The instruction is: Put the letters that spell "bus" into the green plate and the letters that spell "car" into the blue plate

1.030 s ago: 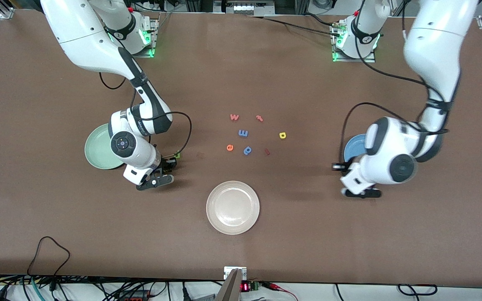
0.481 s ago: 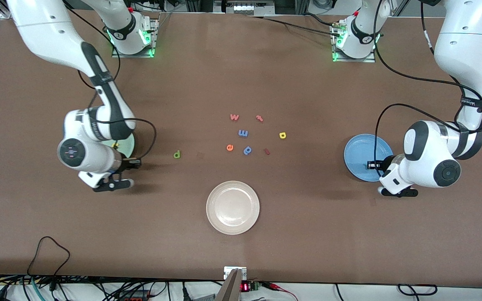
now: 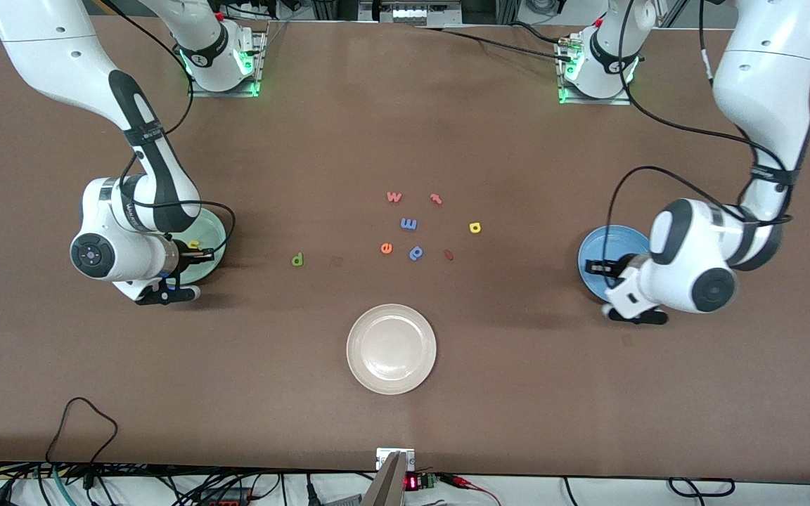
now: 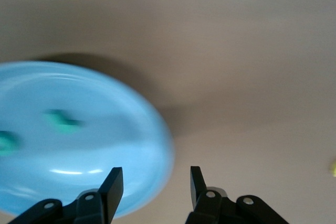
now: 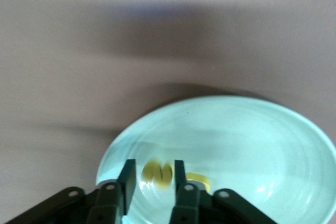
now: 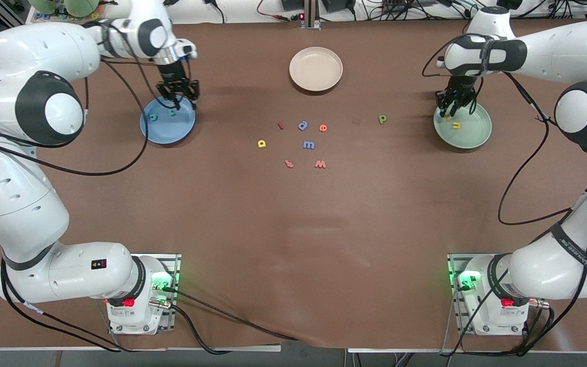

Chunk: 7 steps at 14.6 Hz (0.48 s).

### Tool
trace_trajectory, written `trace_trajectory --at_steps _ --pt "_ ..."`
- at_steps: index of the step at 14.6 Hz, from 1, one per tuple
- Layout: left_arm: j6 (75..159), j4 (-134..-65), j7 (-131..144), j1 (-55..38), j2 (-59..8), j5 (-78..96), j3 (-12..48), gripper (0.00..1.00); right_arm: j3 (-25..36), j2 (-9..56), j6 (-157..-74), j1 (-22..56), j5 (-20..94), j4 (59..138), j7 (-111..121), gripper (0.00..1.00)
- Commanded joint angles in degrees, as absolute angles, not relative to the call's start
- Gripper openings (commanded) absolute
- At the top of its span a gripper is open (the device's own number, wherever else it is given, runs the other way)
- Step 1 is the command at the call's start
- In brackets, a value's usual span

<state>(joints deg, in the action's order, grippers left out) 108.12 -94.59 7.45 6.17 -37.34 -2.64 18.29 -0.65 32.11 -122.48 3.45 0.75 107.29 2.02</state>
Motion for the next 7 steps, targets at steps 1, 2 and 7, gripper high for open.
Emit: trace_trajectory --at_steps 1,2,7 --pt "108.4 -94.7 12.4 -0.4 -37.7 -2.5 19.8 0.48 -1.5 30.7 -123.6 2.3 0.3 109.0 2.5 1.0" --pt "109.2 -94.8 13.7 -2.4 -37.8 -0.7 19.8 0.48 -1.6 29.7 -123.2 2.4 0.8 108.8 1.5 1.0" --pt "117.9 -102.4 27.2 -13.0 -35.2 1.1 19.8 0.49 -3.9 27.4 -125.4 6.8 2.7 107.6 0.4 1.0"
